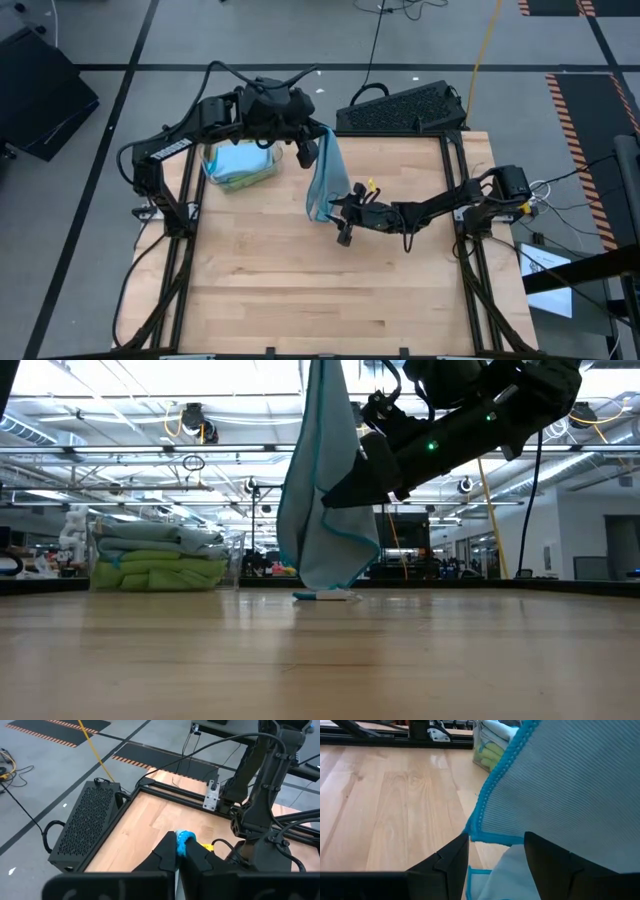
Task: Fold microfiber towels
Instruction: Fold the blue microfiber cloth
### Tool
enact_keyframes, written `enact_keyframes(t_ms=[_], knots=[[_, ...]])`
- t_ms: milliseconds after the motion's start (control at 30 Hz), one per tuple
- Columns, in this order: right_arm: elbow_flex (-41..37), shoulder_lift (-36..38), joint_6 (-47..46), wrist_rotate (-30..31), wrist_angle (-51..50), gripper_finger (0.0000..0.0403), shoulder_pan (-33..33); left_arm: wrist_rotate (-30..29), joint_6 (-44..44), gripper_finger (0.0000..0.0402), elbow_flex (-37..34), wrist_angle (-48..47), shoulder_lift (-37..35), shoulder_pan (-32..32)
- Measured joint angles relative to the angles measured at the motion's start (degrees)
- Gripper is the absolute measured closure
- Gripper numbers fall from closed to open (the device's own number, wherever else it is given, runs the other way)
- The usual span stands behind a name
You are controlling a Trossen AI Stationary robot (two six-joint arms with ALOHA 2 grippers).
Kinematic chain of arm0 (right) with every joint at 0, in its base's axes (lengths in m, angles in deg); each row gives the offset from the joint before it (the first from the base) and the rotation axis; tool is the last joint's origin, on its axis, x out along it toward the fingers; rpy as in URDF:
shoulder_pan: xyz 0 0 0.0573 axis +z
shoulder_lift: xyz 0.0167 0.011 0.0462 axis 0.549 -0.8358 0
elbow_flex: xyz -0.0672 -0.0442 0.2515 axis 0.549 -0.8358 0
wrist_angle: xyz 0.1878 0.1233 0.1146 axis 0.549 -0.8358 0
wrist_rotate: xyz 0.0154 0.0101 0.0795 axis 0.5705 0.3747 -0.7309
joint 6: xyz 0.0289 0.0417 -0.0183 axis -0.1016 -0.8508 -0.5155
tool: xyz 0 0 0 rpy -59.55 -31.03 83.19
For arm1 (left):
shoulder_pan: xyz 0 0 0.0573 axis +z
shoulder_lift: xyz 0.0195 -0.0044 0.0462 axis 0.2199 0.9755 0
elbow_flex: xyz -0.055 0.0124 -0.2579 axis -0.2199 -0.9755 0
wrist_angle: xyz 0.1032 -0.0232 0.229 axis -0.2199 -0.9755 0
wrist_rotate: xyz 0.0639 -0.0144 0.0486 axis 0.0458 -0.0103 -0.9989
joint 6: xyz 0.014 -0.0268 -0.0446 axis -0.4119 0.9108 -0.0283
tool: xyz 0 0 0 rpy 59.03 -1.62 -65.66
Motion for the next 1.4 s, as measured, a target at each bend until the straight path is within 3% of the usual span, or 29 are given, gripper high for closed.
enact_keyframes(t_ms=[300, 433, 667, 800, 967, 1133, 1267, 1400], knots=[[0.0, 0.0, -0.35, -0.02, 0.43, 0.0228, -0.15, -0.61, 0.4, 0.039, 0.0, 0.0, 0.0, 0.0], [0.0, 0.0, -1.68, -0.03, 0.47, 0.027, -0.42, -0.62, 0.83, 0.0397, 0.0, 0.0, 0.0, -0.02], [0.0, 0.0, -3.95, -0.12, 0.43, 0.0386, -0.44, -1.02, 1.46, 0.0391, 0.0, -0.2, 0.0, -0.02], [0.0, 1.89, -6.78, -0.31, -1.43, 0.0395, -0.44, -1.05, 1.46, 0.0396, 0.0, -1.04, 0.0, -0.02], [-0.02, 10.48, -10.37, -0.59, -11.49, 0.04, -0.44, -1.02, 1.5, 0.0392, 0.0, -4.08, -0.1, -0.02], [0.52, 26.04, -14.09, -1.72, -22.65, 0.0401, -0.69, 2.27, 2.16, 0.0393, 0.0, -5.85, -1.65, -0.94], [7.95, 36.42, -21.24, -3.75, -39.51, 0.0402, -3.55, 3.59, 2.14, 0.0393, 0.09, -6.11, -2.62, -2.77], [17.76, 40.33, -25.74, -7.18, -55.8, 0.0402, -8.75, 3.6, 1.46, 0.0395, 0.0, -6.26, -3.34, -3.61]])
